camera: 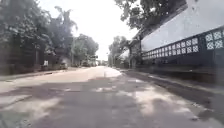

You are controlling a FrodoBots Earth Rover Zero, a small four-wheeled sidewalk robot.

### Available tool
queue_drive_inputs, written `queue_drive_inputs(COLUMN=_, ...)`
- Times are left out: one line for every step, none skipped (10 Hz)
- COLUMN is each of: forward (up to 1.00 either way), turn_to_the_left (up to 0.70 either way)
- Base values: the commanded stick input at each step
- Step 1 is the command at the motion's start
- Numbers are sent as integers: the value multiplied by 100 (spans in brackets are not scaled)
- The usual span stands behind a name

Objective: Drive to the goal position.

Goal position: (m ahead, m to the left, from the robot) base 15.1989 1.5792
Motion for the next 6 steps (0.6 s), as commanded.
queue_drive_inputs(forward=50, turn_to_the_left=0)
queue_drive_inputs(forward=50, turn_to_the_left=-6)
queue_drive_inputs(forward=50, turn_to_the_left=-17)
queue_drive_inputs(forward=50, turn_to_the_left=-28)
queue_drive_inputs(forward=50, turn_to_the_left=-39)
queue_drive_inputs(forward=50, turn_to_the_left=-50)
